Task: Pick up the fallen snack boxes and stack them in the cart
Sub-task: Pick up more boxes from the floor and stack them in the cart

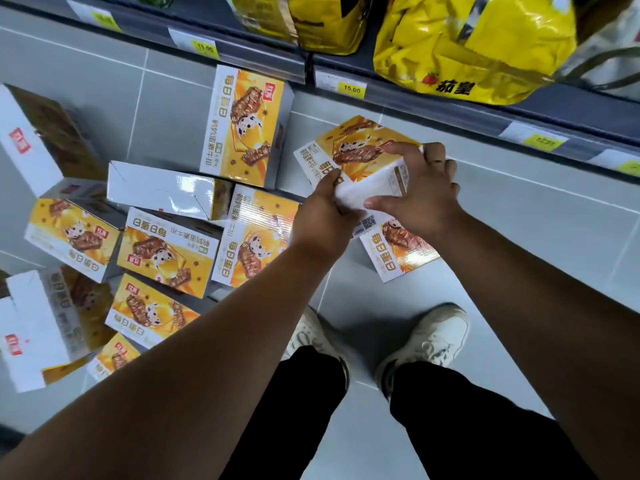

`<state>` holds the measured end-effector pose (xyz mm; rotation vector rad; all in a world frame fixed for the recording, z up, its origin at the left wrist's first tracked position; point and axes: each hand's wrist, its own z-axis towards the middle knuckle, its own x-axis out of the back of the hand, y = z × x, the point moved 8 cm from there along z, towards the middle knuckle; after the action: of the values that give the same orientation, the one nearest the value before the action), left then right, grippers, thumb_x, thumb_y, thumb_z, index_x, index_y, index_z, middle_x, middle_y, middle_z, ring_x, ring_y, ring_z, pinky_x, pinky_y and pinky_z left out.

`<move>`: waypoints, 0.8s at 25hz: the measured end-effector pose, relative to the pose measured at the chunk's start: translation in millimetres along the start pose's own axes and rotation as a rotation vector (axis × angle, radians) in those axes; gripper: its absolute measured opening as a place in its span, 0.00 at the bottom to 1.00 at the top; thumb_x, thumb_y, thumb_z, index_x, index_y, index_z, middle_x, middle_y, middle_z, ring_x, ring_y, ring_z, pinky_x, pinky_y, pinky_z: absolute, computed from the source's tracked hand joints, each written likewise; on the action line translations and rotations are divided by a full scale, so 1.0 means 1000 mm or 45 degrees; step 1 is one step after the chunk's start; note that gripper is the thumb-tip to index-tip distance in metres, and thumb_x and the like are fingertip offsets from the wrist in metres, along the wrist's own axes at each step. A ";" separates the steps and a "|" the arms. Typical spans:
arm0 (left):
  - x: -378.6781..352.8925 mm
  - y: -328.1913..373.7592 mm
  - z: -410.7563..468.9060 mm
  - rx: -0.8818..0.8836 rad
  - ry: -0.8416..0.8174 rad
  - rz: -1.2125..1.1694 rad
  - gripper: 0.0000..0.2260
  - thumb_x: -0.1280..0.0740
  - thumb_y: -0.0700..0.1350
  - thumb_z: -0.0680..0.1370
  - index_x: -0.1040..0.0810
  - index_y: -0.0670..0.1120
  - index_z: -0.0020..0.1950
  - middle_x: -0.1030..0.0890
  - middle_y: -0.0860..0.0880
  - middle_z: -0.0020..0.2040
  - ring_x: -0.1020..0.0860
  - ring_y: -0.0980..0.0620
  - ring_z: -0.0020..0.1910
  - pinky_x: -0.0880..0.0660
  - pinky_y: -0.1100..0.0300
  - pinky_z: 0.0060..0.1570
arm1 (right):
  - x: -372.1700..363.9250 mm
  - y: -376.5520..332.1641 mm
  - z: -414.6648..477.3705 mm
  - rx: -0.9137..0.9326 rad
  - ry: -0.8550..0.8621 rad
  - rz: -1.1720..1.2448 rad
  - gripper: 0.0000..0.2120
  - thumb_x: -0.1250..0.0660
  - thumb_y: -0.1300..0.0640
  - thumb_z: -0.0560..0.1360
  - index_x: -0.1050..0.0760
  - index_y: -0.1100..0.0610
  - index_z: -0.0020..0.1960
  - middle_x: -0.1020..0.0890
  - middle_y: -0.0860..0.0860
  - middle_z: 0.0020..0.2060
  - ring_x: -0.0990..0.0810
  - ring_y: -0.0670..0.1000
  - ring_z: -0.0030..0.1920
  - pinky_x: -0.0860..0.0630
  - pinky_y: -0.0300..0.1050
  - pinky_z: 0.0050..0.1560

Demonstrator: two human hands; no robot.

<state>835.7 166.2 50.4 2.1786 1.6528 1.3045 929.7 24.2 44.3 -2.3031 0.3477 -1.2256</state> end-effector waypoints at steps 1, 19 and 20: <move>0.010 0.009 -0.016 -0.017 0.013 -0.003 0.31 0.26 0.47 0.73 0.34 0.51 0.74 0.20 0.49 0.61 0.21 0.47 0.57 0.23 0.55 0.55 | 0.012 -0.007 -0.015 -0.004 0.015 0.010 0.38 0.22 0.42 0.64 0.35 0.41 0.70 0.38 0.53 0.66 0.38 0.58 0.66 0.39 0.53 0.64; 0.136 0.290 -0.325 -0.857 -0.088 0.145 0.27 0.30 0.40 0.75 0.35 0.53 0.71 0.24 0.45 0.63 0.26 0.40 0.59 0.26 0.47 0.57 | 0.323 -0.110 -0.331 -0.158 0.740 0.441 0.34 0.21 0.51 0.65 0.32 0.47 0.67 0.40 0.51 0.58 0.33 0.60 0.64 0.28 0.46 0.57; 0.138 0.304 -0.342 -0.899 -0.109 0.155 0.27 0.30 0.40 0.75 0.35 0.53 0.71 0.24 0.46 0.63 0.27 0.41 0.61 0.26 0.47 0.58 | 0.339 -0.113 -0.349 -0.164 0.794 0.440 0.33 0.21 0.51 0.65 0.32 0.46 0.67 0.41 0.49 0.57 0.32 0.60 0.63 0.27 0.45 0.55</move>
<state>832.5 26.3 507.5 1.8685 0.8398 1.4977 830.0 -140.2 505.2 -1.7942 1.0180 -1.7403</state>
